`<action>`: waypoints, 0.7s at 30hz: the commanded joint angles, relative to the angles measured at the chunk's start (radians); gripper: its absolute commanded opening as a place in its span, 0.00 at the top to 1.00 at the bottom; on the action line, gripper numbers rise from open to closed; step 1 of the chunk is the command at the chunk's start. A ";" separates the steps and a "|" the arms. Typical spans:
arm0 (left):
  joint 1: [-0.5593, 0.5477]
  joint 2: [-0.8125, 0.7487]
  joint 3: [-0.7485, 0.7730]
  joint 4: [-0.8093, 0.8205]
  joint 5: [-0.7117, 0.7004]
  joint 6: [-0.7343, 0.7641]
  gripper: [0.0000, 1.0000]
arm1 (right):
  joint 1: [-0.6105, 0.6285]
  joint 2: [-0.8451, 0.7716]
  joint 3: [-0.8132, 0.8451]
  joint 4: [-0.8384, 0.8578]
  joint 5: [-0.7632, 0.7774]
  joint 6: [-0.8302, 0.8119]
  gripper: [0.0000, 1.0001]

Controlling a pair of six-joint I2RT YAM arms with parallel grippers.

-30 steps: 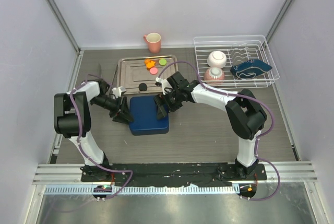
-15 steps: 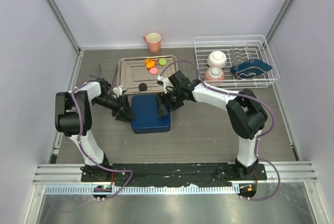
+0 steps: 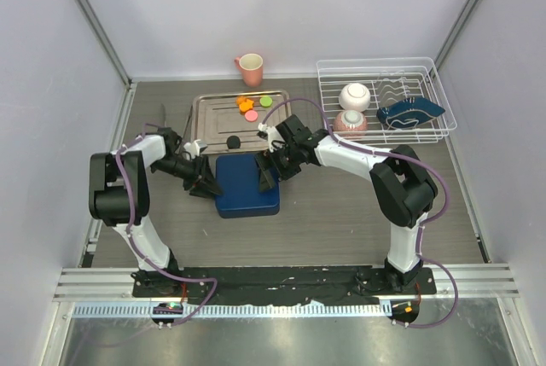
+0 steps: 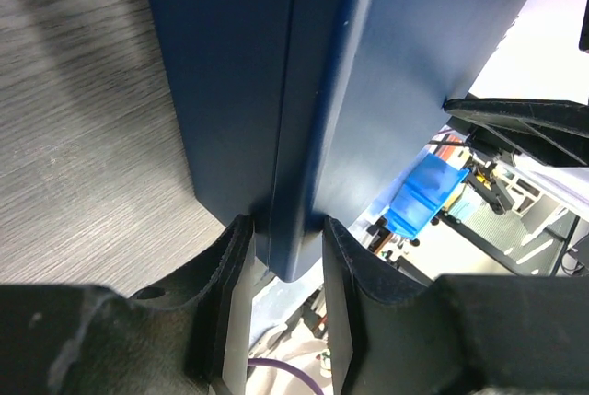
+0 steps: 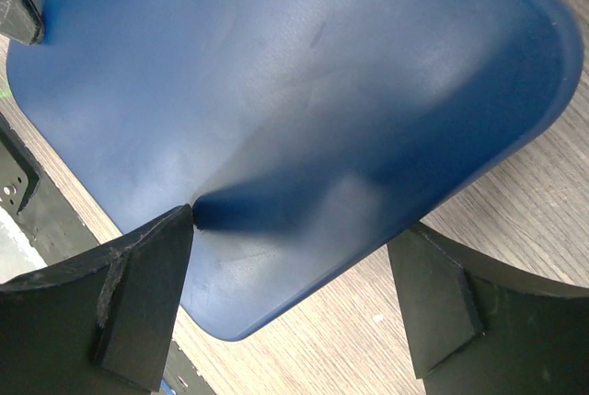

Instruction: Pack the cookies

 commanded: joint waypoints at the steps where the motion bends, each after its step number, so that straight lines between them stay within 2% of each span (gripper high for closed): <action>1: -0.020 -0.015 -0.003 0.176 -0.091 0.020 0.65 | 0.035 -0.043 -0.001 0.040 -0.054 0.001 0.13; 4: -0.021 -0.043 0.004 0.177 -0.090 0.020 0.53 | 0.038 -0.055 -0.010 0.038 -0.043 -0.004 0.13; 15: -0.020 -0.107 0.046 0.148 -0.065 0.025 0.34 | 0.037 -0.160 -0.045 0.028 0.011 -0.040 0.09; 21: -0.021 -0.170 0.046 0.135 -0.067 0.026 0.32 | 0.017 -0.213 -0.039 0.003 0.078 -0.062 0.07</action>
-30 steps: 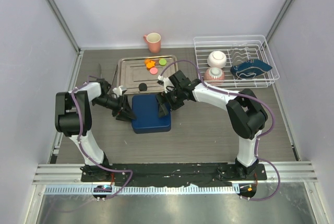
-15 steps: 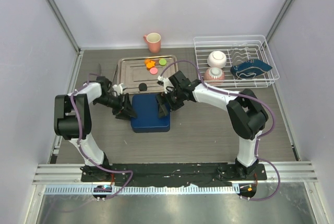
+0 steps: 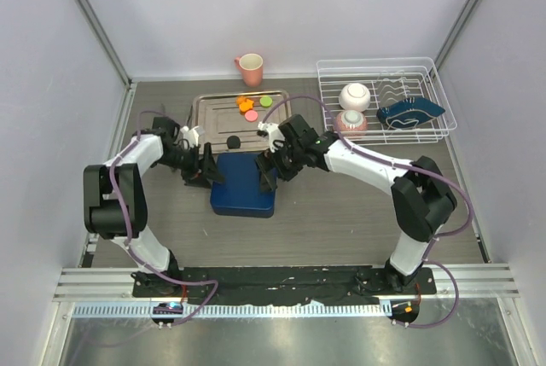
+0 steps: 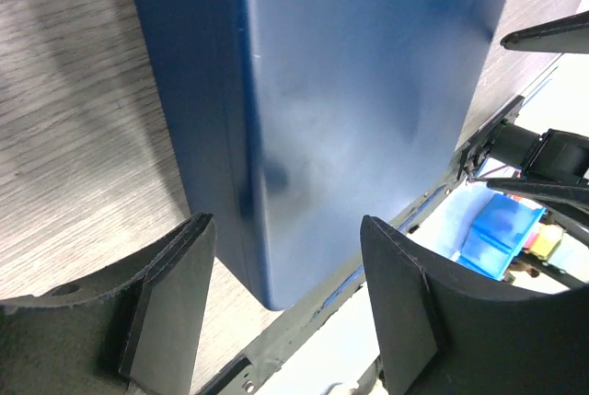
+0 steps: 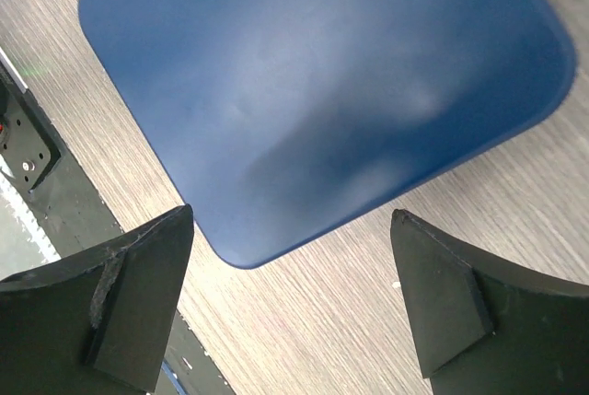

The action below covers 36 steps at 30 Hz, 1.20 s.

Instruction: Pack the cookies

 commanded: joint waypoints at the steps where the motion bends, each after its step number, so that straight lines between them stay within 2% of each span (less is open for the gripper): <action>1: -0.003 -0.081 0.040 0.003 0.000 0.022 0.32 | -0.021 -0.093 0.021 0.004 0.060 -0.036 0.07; 7: -0.004 -0.187 0.063 -0.009 -0.015 0.053 0.32 | -0.097 -0.161 0.096 -0.057 0.163 -0.070 0.06; 10: -0.004 -0.269 0.080 0.018 -0.034 0.053 0.31 | -0.113 -0.185 0.148 -0.091 0.299 -0.133 0.05; 13: -0.004 -0.358 0.094 0.069 -0.086 0.053 0.27 | -0.117 -0.219 0.183 -0.096 0.476 -0.200 0.05; 17: -0.004 -0.476 0.073 0.193 -0.249 0.033 0.24 | -0.168 -0.257 0.203 -0.053 0.570 -0.234 0.05; 20: -0.004 -0.576 0.030 0.334 -0.362 -0.001 0.18 | -0.212 -0.300 0.193 0.010 0.591 -0.231 0.02; 23: -0.004 -0.625 0.037 0.420 -0.460 0.008 0.03 | -0.229 -0.336 0.176 0.067 0.657 -0.262 0.01; 24: -0.004 -0.627 0.049 0.428 -0.475 0.013 0.00 | -0.231 -0.342 0.173 0.085 0.671 -0.266 0.01; 29: -0.004 -0.586 0.180 0.427 -0.543 0.004 0.00 | -0.233 -0.392 0.139 0.176 0.732 -0.268 0.01; 36: -0.004 -0.569 0.214 0.523 -0.595 -0.041 0.00 | -0.233 -0.428 0.131 0.288 0.841 -0.294 0.01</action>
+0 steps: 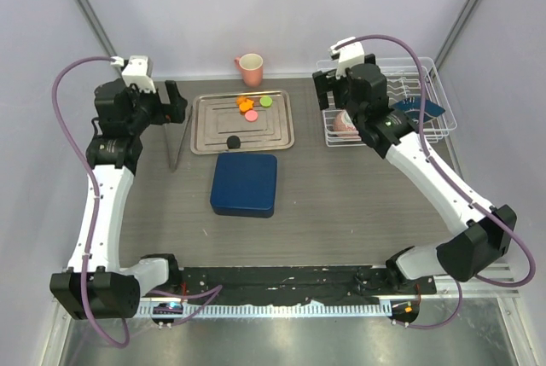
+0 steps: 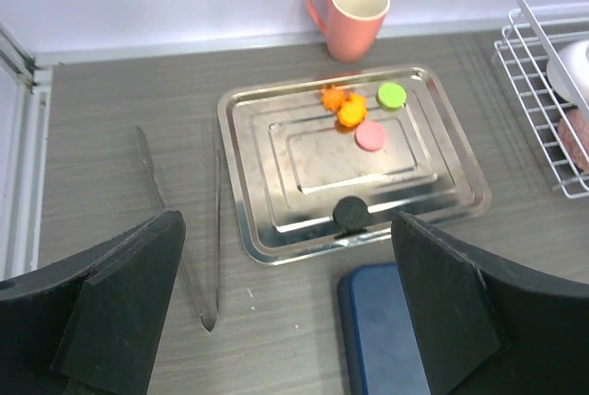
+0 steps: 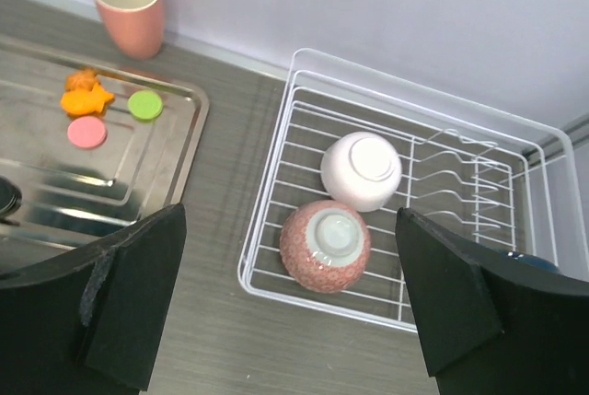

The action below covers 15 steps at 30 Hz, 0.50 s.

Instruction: Pack the cookies

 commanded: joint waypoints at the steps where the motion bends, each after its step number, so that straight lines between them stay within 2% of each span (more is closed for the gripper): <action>1: -0.002 -0.001 0.038 0.122 -0.064 -0.037 0.00 | 0.002 -0.065 -0.009 0.148 0.103 -0.036 0.01; 15: -0.003 0.053 0.070 0.162 -0.049 -0.093 0.00 | 0.001 -0.086 -0.061 0.213 0.154 -0.039 0.01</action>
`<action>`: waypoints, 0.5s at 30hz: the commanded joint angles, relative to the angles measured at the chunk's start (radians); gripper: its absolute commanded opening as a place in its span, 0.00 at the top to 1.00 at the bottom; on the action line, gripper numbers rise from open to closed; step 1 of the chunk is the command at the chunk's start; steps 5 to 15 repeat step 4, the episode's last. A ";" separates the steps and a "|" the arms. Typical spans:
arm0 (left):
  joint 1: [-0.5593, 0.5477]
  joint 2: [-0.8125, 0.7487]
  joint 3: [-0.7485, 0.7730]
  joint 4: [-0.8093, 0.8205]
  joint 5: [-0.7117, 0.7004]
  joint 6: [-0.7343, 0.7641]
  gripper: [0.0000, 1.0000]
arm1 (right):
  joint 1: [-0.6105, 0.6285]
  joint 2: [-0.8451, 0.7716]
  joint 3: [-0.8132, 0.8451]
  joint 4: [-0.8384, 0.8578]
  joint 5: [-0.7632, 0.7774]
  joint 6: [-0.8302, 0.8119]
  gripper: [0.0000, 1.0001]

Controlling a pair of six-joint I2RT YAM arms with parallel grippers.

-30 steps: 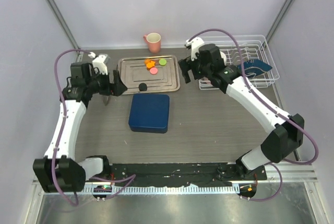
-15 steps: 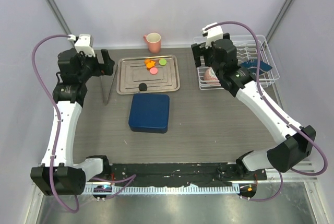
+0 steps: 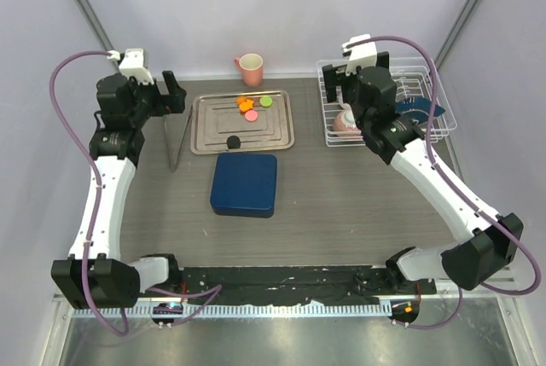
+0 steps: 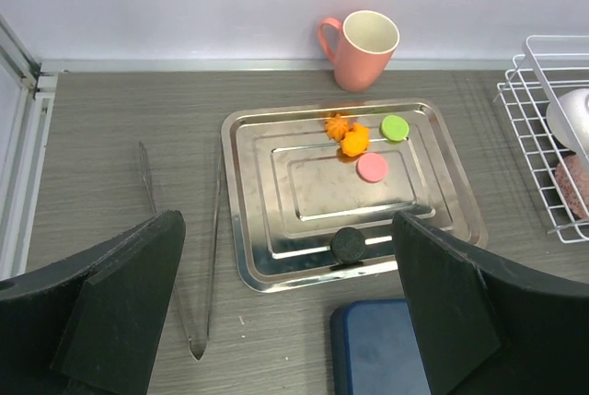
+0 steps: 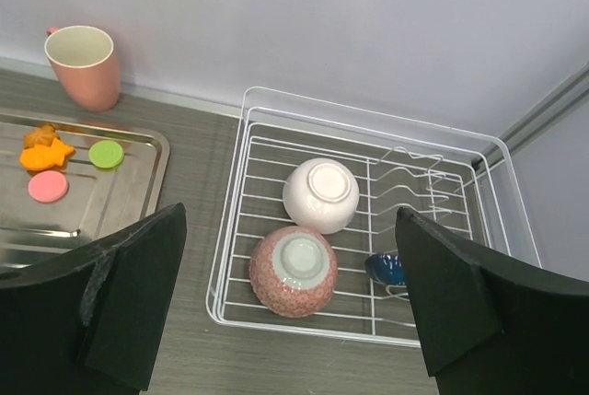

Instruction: Pack the cookies

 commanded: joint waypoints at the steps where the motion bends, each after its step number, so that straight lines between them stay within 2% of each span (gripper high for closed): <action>1: -0.002 -0.007 0.044 0.076 0.007 -0.022 0.00 | 0.002 -0.029 -0.012 0.066 0.028 -0.005 0.01; 15: -0.002 -0.008 0.044 0.076 0.007 -0.020 0.00 | 0.002 -0.031 -0.012 0.066 0.022 0.001 0.00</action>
